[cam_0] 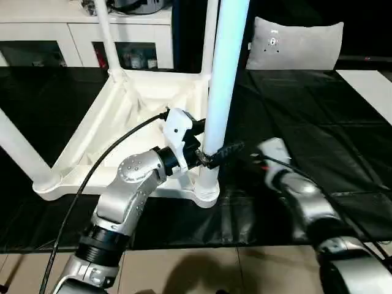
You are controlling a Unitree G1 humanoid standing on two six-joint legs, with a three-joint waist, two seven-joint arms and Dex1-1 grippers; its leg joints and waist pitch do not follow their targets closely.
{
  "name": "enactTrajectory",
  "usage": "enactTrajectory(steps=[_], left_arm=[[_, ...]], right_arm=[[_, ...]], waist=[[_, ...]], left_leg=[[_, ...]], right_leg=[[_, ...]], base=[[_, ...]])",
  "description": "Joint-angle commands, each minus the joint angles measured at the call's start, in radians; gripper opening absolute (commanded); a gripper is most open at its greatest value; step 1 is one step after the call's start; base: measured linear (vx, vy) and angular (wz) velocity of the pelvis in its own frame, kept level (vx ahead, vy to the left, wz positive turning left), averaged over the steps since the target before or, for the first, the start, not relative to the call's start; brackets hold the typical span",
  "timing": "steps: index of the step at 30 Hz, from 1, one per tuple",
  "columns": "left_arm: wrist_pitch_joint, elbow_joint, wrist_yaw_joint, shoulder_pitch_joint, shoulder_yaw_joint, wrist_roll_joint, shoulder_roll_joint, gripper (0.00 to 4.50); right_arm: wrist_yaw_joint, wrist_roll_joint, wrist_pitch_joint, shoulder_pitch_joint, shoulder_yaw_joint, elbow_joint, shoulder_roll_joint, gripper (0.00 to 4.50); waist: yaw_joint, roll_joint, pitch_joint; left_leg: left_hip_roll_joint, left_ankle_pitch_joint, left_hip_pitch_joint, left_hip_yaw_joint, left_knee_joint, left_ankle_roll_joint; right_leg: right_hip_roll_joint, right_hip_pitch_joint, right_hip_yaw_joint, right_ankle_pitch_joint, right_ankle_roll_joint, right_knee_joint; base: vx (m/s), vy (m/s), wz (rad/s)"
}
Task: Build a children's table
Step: Rotate table base
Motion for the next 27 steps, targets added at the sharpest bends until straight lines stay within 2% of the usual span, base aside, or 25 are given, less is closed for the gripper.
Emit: enactTrajectory(steps=[1, 2, 5, 6, 7, 9, 11, 13, 15, 16, 19, 23, 24, 27], left_arm=[[-0.025, 0.007, -0.040, 0.021, -0.004, 0.003, 0.022, 4.48], [-0.034, 0.009, -0.051, 0.027, -0.003, 0.000, 0.029, 4.48], [-0.037, 0.029, -0.111, 0.042, -0.001, -0.011, 0.075, 4.48], [-0.041, 0.038, -0.136, 0.045, -0.006, -0.003, 0.097, 4.48], [-0.050, 0.051, -0.176, 0.050, -0.014, 0.011, 0.135, 4.48], [-0.051, 0.063, -0.223, 0.056, -0.025, 0.029, 0.184, 4.48], [-0.017, 0.064, -0.313, 0.064, -0.040, 0.030, 0.258, 4.48], [-0.019, 0.071, -0.341, 0.064, -0.048, 0.038, 0.281, 4.48], [-0.039, 0.098, -0.394, 0.055, -0.066, 0.060, 0.328, 4.21], [-0.060, 0.122, -0.422, 0.044, -0.079, 0.075, 0.349, 4.21], [-0.133, 0.199, -0.477, 0.000, -0.115, 0.131, 0.378, 3.88], [-0.168, 0.254, -0.498, -0.037, -0.143, 0.169, 0.381, 3.60], [-0.176, 0.267, -0.503, -0.046, -0.150, 0.179, 0.379, 3.50], [-0.192, 0.299, -0.530, -0.067, -0.167, 0.194, 0.373, 3.33]], right_arm=[[0.026, 0.025, 0.014, 0.030, -0.020, -0.082, -0.013, 4.50], [0.034, 0.033, 0.020, 0.043, -0.025, -0.108, -0.017, 4.50], [0.088, 0.063, 0.038, 0.100, -0.034, -0.223, -0.033, 4.50], [0.106, 0.071, 0.039, 0.117, -0.034, -0.256, -0.038, 4.50], [0.132, 0.080, 0.047, 0.145, -0.031, -0.309, -0.050, 4.50], [0.171, 0.095, 0.058, 0.181, -0.020, -0.374, -0.069, 4.50], [0.213, 0.112, 0.080, 0.227, -0.008, -0.466, -0.101, 4.50], [0.226, 0.117, 0.089, 0.236, -0.009, -0.485, -0.110, 4.50], [0.262, 0.127, 0.109, 0.257, -0.008, -0.533, -0.133, 4.50], [0.289, 0.132, 0.119, 0.269, -0.004, -0.561, -0.149, 4.50], [0.385, 0.145, 0.126, 0.295, 0.022, -0.612, -0.194, 4.50], [0.452, 0.159, 0.131, 0.307, 0.039, -0.635, -0.225, 4.50], [0.469, 0.165, 0.136, 0.312, 0.042, -0.645, -0.234, 4.50], [0.504, 0.169, 0.151, 0.325, 0.050, -0.672, -0.262, 4.50]], waist=[[0.010, 0.006, -0.070], [0.010, 0.001, -0.070], [0.016, 0.006, -0.067], [0.017, 0.014, -0.065], [0.016, 0.011, -0.064], [0.017, 0.013, -0.064], [0.023, 0.016, -0.063], [0.020, 0.019, -0.062], [0.022, 0.018, -0.059], [0.023, 0.015, -0.059], [0.026, 0.014, -0.058], [0.031, 0.015, -0.059], [0.035, 0.010, -0.060], [0.041, 0.010, -0.061]], left_leg=[[0.062, -0.143, -0.005, -0.026, -0.062, 0.071], [0.063, -0.140, -0.007, -0.025, -0.062, 0.079], [0.064, -0.153, -0.001, -0.025, -0.064, 0.081], [0.064, -0.167, 0.000, -0.027, -0.067, 0.076], [0.064, -0.173, 0.002, -0.026, -0.068, 0.076], [0.064, -0.197, 0.005, -0.028, -0.071, 0.068], [0.065, -0.198, 0.007, -0.029, -0.073, 0.065], [0.067, -0.206, 0.008, -0.030, -0.075, 0.058], [0.064, -0.218, 0.008, -0.030, -0.075, 0.054], [0.062, -0.216, 0.007, -0.029, -0.075, 0.059], [0.059, -0.217, 0.009, -0.028, -0.073, 0.061], [0.063, -0.210, 0.009, -0.030, -0.074, 0.062], [0.063, -0.203, 0.006, -0.030, -0.073, 0.064], [0.063, -0.189, 0.006, -0.030, -0.072, 0.066]], right_leg=[[-0.100, 0.061, 0.075, -0.312, -0.119, -0.072], [-0.098, 0.060, 0.076, -0.308, -0.113, -0.074], [-0.096, 0.057, 0.074, -0.330, -0.108, -0.076], [-0.094, 0.055, 0.074, -0.347, -0.103, -0.078], [-0.093, 0.054, 0.074, -0.357, -0.094, -0.084], [-0.093, 0.053, 0.075, -0.375, -0.077, -0.082], [-0.095, 0.053, 0.076, -0.380, -0.076, -0.083], [-0.094, 0.052, 0.077, -0.381, -0.084, -0.081], [-0.095, 0.052, 0.076, -0.399, -0.084, -0.087], [-0.095, 0.053, 0.077, -0.411, -0.072, -0.090], [-0.096, 0.052, 0.075, -0.453, -0.049, -0.097], [-0.099, 0.053, 0.073, -0.441, -0.053, -0.096], [-0.101, 0.055, 0.073, -0.433, -0.059, -0.094], [-0.102, 0.056, 0.073, -0.438, -0.054, -0.094]], base=[[0.000, 0.000, 0.00], [0.000, 0.000, 0.00], [0.000, 0.000, 0.00], [0.000, 0.000, 0.00], [0.000, 0.000, 0.00], [0.000, 0.000, 0.00], [0.000, 0.000, 0.00], [0.000, 0.000, 0.00], [0.000, 0.000, 0.00], [0.000, 0.000, 0.00], [0.000, 0.000, 0.00], [0.000, 0.000, 0.00], [0.000, 0.000, 0.00], [0.000, 0.000, 0.00]])
